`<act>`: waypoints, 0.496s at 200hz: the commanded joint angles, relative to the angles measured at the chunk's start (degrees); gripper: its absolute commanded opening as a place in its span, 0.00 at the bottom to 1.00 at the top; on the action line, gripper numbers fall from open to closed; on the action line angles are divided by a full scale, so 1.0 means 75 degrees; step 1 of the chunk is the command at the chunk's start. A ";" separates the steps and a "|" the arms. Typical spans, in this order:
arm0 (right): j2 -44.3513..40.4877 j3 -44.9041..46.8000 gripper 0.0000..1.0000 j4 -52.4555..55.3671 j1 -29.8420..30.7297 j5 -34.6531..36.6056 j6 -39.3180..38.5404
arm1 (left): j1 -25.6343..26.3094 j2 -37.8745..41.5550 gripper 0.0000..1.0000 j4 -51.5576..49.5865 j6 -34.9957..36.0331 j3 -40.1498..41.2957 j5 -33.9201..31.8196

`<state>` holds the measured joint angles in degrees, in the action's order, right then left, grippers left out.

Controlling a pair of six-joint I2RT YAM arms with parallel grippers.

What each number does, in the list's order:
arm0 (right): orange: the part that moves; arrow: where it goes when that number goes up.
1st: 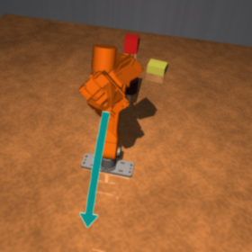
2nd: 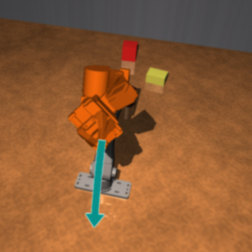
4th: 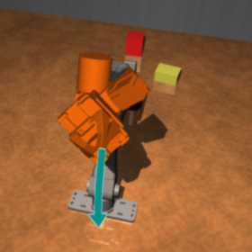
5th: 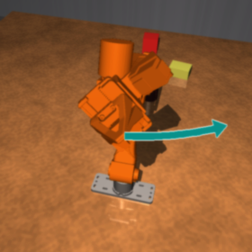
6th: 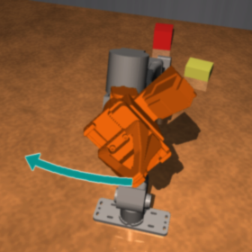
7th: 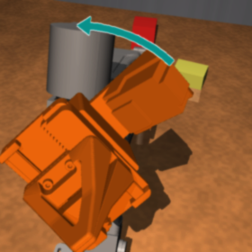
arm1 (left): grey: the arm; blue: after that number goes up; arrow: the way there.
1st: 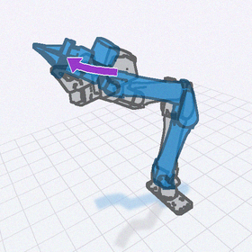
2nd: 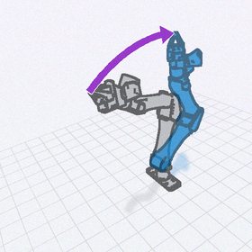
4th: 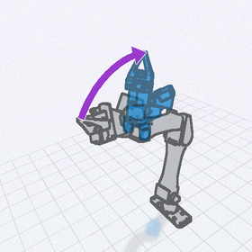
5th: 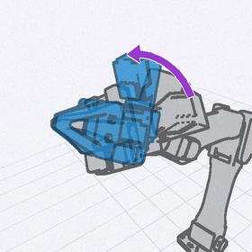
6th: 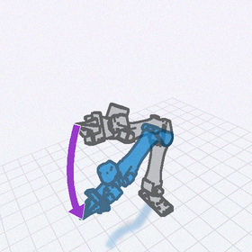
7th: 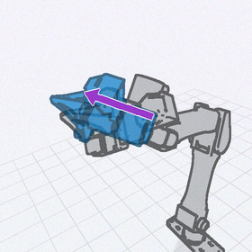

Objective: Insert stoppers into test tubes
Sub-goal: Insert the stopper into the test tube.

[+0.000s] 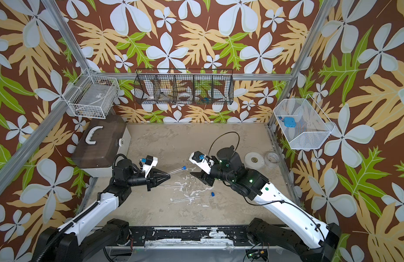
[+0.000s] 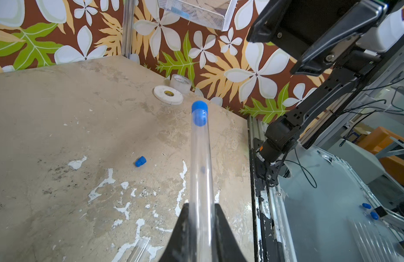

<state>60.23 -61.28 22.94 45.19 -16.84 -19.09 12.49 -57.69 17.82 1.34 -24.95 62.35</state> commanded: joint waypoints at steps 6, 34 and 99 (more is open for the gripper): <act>0.0304 0.0013 0.54 -0.0074 0.0496 0.1077 -0.2351 | -0.0020 0.0052 0.00 -0.0505 0.0947 0.0023 -0.0216; 0.0961 0.0107 0.54 0.0117 0.1300 0.2029 -0.3454 | -0.0013 0.0050 0.00 -0.0923 0.1497 0.0029 -0.0332; 0.1962 -0.0287 0.50 -0.0159 0.1614 0.2451 -0.3621 | -0.0019 0.0262 0.00 -0.0994 0.1763 0.0198 -0.0356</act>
<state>73.32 -62.89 22.98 56.80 -0.43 -44.60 12.49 -56.18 10.96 12.45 -23.81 59.81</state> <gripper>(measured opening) 0.505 0.168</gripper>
